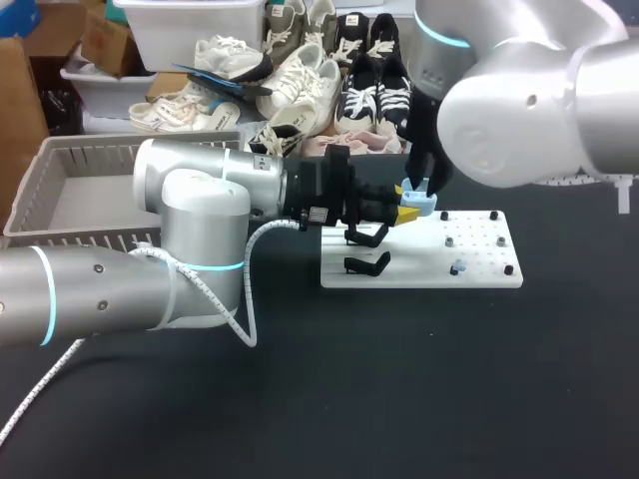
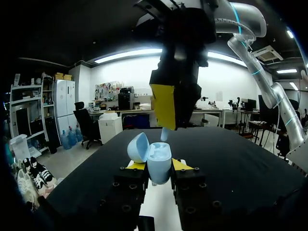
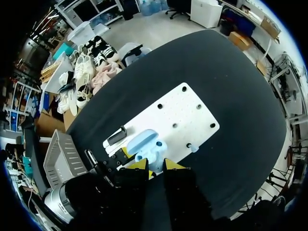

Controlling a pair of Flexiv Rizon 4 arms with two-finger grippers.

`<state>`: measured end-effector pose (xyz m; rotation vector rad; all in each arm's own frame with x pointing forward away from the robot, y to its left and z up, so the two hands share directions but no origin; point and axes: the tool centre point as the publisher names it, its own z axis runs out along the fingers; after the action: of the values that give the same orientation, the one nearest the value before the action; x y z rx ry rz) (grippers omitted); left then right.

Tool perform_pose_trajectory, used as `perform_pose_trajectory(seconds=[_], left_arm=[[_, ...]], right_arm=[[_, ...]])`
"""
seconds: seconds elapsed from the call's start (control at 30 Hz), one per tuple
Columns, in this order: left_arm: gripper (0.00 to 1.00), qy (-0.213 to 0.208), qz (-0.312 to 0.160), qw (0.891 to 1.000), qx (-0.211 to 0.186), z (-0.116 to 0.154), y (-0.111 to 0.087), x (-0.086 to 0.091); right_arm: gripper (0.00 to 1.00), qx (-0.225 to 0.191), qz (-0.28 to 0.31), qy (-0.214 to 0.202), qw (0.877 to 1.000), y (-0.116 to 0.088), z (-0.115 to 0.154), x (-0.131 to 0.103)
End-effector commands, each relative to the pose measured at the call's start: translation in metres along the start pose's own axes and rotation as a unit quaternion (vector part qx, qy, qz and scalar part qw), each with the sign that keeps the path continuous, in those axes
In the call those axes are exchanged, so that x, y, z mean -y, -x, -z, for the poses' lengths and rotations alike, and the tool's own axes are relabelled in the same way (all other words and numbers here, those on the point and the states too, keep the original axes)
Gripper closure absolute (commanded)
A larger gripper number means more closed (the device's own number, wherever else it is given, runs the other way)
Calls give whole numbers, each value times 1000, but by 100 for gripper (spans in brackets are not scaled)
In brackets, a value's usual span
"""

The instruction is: Pick up each earbud case from the left stands, insert the matching earbuds, close the lid, and place the case in the box.

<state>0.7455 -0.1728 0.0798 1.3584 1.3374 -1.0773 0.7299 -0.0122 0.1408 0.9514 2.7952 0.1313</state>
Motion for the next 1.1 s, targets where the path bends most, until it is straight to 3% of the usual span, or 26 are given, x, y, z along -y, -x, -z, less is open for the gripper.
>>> perform_pose_trajectory(seconds=[0.03, 1.1], left_arm=[[100, 2, 0, 1000, 0, 0, 0, 1], [100, 2, 0, 1000, 0, 0, 0, 1]], right_arm=[[100, -1, -5, -1, 1000, 2, -4, 0], [100, -9, -9, 0, 1000, 8, -9, -3]])
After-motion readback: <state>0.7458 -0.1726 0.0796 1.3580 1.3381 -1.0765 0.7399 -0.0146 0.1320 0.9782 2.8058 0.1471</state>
